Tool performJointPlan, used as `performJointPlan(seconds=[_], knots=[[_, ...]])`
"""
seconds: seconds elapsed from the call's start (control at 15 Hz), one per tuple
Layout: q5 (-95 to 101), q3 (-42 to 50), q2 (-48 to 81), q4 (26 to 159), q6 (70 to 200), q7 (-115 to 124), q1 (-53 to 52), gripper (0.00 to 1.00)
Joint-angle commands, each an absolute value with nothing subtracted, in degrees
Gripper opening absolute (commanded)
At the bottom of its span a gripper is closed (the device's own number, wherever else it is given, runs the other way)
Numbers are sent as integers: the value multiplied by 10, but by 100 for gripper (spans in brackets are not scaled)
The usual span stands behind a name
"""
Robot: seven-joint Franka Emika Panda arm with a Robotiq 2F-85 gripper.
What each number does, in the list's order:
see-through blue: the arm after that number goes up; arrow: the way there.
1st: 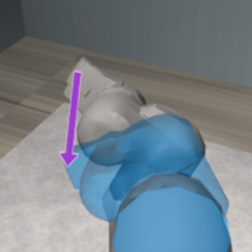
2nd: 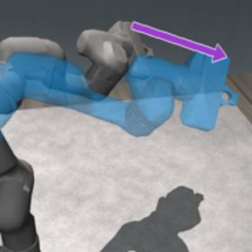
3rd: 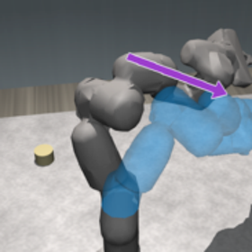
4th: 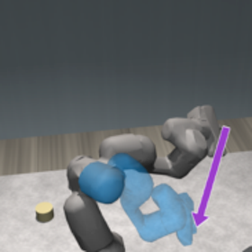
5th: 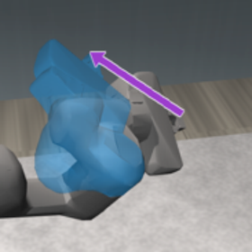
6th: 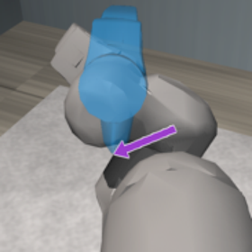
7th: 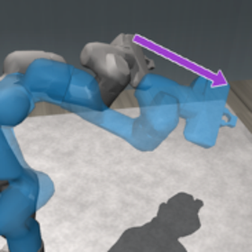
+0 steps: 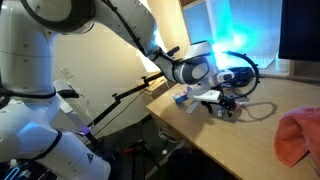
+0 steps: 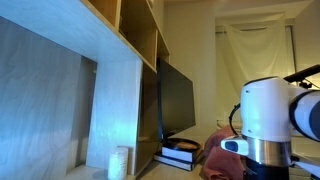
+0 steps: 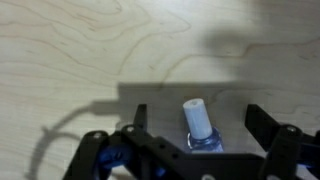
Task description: Pick up the blue nail polish and place it upright
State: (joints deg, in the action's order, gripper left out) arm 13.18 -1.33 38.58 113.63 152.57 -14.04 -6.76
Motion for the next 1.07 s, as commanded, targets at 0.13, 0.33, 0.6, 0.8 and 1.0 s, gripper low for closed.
performJointPlan(seconds=[0.13, 0.33, 0.6, 0.8, 1.0], knots=[[143, -8, 394, 1123, 1521, -123, -72, 68], [147, -5, 392, 1125, 1523, -121, -78, 46], [151, 2, 380, 1128, 1523, -118, -81, 16], [176, 24, 350, 1148, 1528, -94, -103, 3], [263, 82, 311, 1173, 1533, -20, -157, 5]])
